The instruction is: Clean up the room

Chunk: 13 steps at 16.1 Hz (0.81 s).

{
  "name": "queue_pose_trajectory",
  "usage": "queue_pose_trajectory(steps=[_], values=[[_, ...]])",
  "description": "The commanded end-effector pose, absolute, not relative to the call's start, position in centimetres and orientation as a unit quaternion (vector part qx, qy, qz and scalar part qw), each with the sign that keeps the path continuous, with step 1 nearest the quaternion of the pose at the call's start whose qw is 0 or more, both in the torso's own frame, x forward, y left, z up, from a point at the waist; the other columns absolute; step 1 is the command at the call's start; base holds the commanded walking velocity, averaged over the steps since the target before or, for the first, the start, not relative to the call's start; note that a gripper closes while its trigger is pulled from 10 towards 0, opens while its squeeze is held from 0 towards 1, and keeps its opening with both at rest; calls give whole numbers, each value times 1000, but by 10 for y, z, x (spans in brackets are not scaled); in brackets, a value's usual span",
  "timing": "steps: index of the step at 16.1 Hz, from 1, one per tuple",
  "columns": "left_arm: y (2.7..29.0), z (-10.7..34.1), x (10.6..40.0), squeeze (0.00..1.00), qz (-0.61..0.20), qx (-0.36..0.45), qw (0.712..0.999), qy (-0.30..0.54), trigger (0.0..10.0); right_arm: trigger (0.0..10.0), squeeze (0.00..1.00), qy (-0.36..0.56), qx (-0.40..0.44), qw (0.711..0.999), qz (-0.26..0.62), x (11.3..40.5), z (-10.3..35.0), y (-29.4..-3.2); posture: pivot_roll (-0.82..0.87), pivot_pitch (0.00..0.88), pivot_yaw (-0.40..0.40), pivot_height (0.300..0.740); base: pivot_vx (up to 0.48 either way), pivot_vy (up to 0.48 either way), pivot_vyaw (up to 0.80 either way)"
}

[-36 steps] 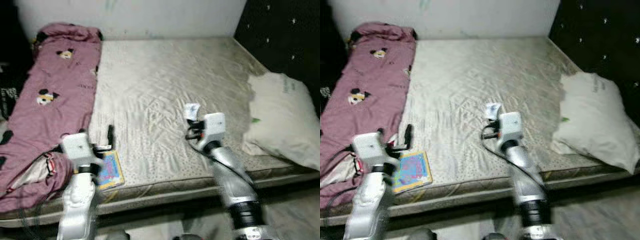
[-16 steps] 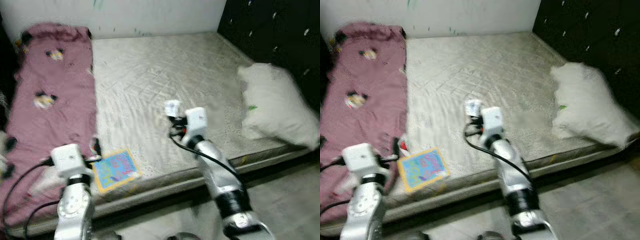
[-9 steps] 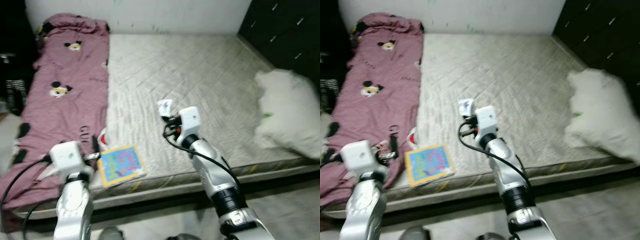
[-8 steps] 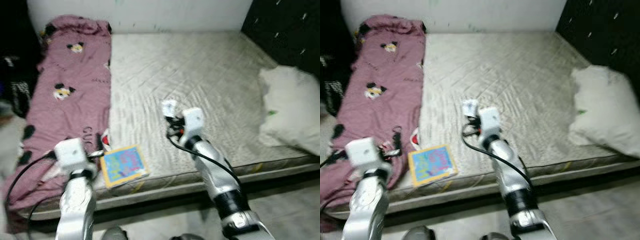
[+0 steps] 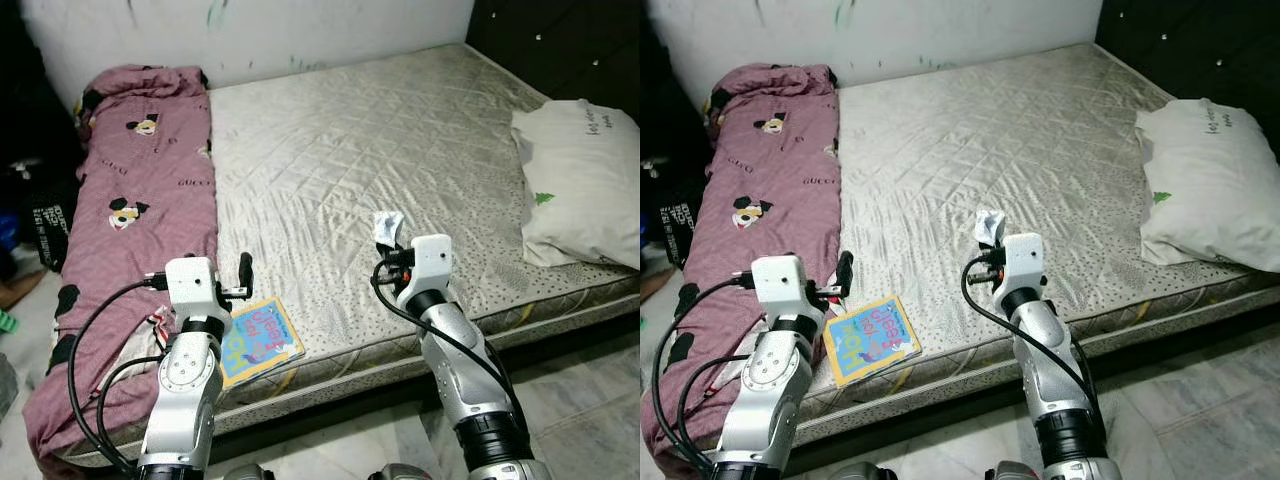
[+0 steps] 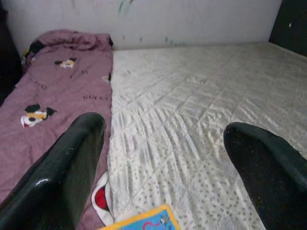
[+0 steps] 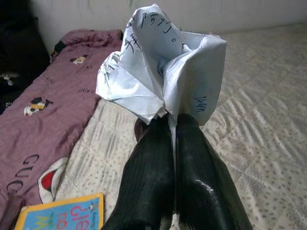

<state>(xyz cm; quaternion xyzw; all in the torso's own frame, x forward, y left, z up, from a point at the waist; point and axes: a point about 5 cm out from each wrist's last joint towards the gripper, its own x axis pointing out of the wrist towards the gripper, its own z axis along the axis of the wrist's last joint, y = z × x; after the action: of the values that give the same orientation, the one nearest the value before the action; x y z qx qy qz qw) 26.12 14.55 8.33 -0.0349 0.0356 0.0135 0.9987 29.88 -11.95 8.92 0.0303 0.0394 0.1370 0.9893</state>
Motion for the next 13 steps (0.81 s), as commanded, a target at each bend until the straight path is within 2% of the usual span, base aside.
queue_pose_trajectory(steps=[1,4,6,13], values=[[150,84,261,0,17,-35,999,38,10000,10000,0,27,33,988,150,300,96,-114,-148,1,85,740,0,0,419],[155,85,260,0,23,-40,998,35,10000,10000,0,31,29,988,152,302,96,-113,-123,6,69,740,0,0,798],[156,86,259,0,25,-45,998,30,10000,10000,0,34,30,987,156,304,97,-110,-112,9,55,740,0,142,0],[159,88,258,0,41,-61,997,26,10000,10000,0,35,28,984,170,309,99,-107,-90,18,26,740,0,471,0]])
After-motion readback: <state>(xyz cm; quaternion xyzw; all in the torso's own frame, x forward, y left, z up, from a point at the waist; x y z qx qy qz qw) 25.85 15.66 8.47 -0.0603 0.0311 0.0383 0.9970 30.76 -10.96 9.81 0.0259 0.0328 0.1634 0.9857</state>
